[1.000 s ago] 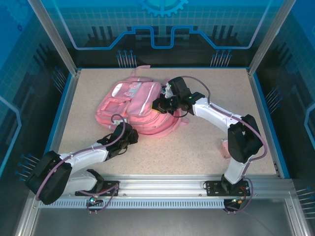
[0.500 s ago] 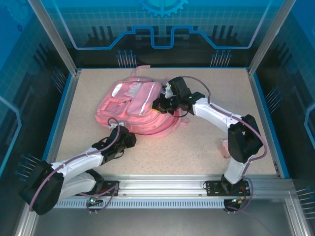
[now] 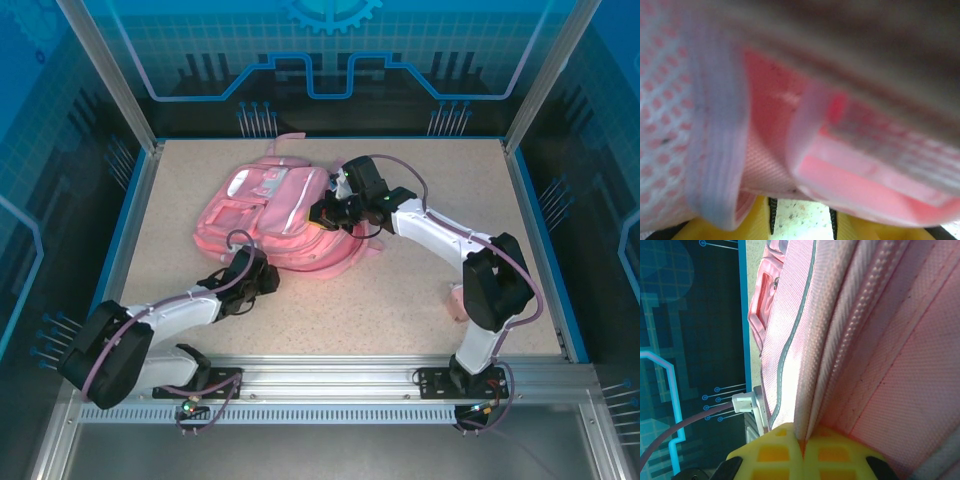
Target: Pack the student bag
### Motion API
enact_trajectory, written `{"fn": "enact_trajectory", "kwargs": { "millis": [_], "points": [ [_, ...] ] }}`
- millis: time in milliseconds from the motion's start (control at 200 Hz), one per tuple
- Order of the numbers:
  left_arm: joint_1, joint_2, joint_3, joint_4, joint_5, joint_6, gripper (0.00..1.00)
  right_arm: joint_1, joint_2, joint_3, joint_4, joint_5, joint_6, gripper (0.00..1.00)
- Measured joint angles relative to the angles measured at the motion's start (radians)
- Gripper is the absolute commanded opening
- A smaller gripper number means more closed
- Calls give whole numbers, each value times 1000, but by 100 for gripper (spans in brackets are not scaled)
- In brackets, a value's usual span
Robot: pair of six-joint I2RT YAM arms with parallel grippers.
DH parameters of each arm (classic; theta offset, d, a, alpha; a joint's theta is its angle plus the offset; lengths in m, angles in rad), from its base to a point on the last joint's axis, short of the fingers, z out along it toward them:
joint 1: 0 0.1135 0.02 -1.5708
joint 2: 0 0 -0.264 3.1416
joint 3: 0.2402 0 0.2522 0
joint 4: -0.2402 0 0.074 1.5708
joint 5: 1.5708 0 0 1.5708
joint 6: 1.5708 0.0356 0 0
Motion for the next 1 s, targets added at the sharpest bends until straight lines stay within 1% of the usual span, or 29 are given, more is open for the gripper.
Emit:
{"fn": "enact_trajectory", "kwargs": {
  "millis": [150,275,330,435,765,865,1000],
  "points": [
    [2,1,0,27,16,31,40,0,0,0,0,0,0,6],
    [2,1,-6,65,38,54,45,0,0,0,0,0,0,6],
    [2,-2,-15,85,47,61,45,0,0,0,0,0,0,6],
    [2,-7,-25,102,56,76,33,0,0,0,0,0,0,6],
    [2,-9,-25,108,56,105,6,0,0,0,0,1,0,5],
    [2,-11,-25,104,56,106,0,0,0,0,0,1,0,5],
    [1,-43,-25,80,57,104,0,0,0,-1,0,1,0,5]
  ]
}}
